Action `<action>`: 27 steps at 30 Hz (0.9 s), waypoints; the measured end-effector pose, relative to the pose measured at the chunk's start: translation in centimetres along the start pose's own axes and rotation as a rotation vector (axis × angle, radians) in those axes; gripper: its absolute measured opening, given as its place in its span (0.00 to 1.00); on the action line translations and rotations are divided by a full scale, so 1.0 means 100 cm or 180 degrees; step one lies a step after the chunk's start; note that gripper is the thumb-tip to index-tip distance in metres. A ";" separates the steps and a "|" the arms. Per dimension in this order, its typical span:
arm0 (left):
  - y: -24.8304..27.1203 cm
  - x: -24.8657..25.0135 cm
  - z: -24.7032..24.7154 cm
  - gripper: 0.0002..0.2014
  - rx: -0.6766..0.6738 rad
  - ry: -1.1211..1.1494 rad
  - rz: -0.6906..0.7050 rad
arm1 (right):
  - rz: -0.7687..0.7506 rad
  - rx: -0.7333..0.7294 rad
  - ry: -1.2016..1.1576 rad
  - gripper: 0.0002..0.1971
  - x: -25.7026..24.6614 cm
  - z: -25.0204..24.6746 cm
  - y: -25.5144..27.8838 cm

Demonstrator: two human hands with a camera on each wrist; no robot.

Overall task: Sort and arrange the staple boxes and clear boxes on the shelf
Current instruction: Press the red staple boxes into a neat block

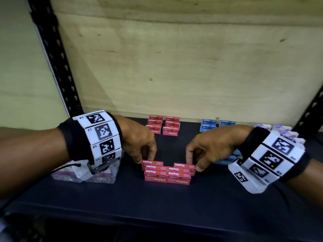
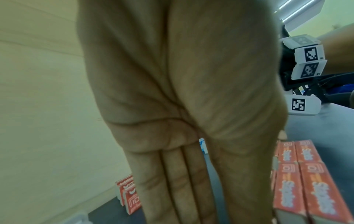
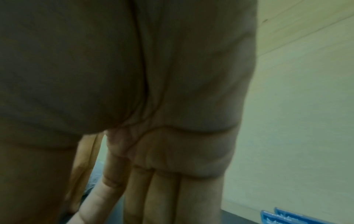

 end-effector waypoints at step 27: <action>-0.004 -0.003 0.011 0.14 -0.0506 0.0462 0.0048 | -0.0078 -0.0083 0.0108 0.11 -0.011 -0.005 -0.014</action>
Point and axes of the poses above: each hand's wrist, its own y-axis away from the middle knuckle, its own z-axis out of the palm, x = y × z, the point moved 10 cm from there along -y, towards the middle knuckle, and after that the axes turned 3 degrees about x, right-handed, at the moved point
